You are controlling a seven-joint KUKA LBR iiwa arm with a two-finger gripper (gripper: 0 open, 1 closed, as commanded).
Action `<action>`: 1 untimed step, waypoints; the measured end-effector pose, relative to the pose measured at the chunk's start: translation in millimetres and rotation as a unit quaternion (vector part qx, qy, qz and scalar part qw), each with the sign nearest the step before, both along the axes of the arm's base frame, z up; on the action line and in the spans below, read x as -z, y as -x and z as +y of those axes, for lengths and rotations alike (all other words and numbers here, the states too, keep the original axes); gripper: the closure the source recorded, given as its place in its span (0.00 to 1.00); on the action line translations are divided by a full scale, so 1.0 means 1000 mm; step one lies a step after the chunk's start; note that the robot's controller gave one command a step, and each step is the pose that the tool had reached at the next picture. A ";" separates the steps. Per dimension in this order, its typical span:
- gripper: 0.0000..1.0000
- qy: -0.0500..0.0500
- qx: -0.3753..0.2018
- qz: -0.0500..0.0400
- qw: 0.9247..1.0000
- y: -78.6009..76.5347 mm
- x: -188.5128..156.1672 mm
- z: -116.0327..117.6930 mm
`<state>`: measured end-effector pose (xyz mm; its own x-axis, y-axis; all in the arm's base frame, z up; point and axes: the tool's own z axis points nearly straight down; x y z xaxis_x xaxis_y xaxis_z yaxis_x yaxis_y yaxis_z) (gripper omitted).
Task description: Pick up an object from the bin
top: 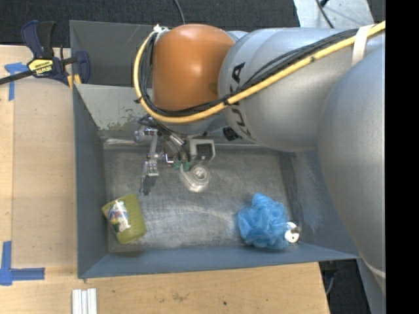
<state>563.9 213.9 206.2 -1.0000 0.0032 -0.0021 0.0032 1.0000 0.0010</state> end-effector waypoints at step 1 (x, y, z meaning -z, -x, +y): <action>0.00 0.000 0.000 0.000 1.000 0.000 0.000 0.000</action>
Offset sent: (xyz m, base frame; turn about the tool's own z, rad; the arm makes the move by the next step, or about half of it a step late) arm -0.0327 0.0129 -0.0674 -0.1139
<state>563.9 213.9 206.2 -1.0000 0.0030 -0.0022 0.0030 1.0000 0.0010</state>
